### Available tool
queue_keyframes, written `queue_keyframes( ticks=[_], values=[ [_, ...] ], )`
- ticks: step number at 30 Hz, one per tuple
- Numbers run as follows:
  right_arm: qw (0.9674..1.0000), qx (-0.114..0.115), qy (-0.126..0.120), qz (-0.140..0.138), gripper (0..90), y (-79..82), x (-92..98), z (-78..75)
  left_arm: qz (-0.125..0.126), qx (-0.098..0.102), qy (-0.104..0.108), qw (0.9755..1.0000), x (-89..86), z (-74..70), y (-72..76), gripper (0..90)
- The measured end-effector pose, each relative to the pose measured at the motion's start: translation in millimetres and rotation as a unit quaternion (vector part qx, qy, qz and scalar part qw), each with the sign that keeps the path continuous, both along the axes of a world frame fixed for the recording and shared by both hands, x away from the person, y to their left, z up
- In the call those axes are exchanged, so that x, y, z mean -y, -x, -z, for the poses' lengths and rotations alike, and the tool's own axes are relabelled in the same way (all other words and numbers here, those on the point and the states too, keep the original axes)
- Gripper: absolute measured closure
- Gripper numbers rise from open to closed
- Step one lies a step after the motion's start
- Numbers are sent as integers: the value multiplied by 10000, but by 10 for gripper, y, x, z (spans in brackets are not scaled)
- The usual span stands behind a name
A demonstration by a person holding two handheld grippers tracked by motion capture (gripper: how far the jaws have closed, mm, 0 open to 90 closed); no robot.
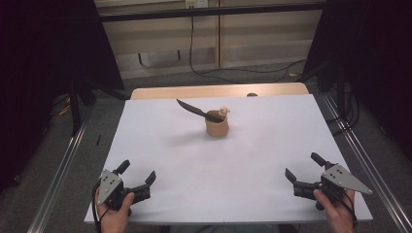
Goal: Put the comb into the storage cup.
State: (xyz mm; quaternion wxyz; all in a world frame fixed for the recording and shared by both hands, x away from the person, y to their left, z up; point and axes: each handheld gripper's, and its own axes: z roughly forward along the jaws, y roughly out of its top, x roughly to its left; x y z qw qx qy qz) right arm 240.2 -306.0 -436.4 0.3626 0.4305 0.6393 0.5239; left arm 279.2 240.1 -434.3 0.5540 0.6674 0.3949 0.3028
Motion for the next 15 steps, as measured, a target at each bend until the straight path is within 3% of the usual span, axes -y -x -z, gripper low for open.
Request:
queue_keyframes(
  ticks=[2,6,10,12,13,15],
  values=[
    [10000,35,6,20,3,4,-3,-6,16,23,-61,10000,5,16,7,25],
    [10000,-37,25,-22,3,-4,-10,19,-44,4,17,10000,0,26,-27,25],
    [10000,-88,15,-36,4,-14,-23,31,77,-1,75,9999,7,4,-18,25],
    [10000,-89,3,-32,3,-16,-28,32,7,126,78,9999,-11,-16,-18,25],
    [10000,-89,15,-32,3,-15,-28,32,-8,118,144,9998,-23,-20,-22,24],
    [10000,-85,19,-24,3,-14,-29,31,-66,106,74,9999,-46,-20,-38,25]
  ],
)
